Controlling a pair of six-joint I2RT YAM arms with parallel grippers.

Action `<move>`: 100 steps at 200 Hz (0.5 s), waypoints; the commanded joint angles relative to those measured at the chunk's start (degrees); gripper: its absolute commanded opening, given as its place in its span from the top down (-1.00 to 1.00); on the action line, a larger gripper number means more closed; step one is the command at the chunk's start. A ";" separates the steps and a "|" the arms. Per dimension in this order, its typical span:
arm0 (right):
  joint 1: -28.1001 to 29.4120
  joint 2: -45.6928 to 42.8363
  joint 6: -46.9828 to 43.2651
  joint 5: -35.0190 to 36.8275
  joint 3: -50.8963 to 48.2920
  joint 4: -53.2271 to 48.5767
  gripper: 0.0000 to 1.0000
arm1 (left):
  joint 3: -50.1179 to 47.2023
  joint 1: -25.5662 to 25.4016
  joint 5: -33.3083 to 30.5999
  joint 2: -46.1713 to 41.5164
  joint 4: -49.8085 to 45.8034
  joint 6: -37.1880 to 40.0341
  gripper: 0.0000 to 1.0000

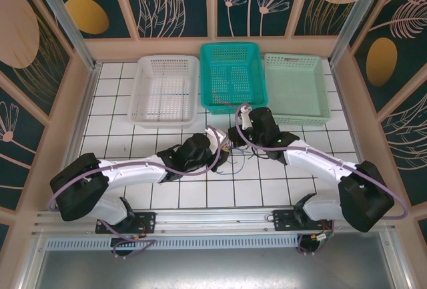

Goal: Untangle the cables

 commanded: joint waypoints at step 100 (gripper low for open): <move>-9.43 -5.43 17.41 -3.15 -10.24 9.57 1.00 | -14.50 0.15 -11.16 -14.48 16.89 -7.09 1.00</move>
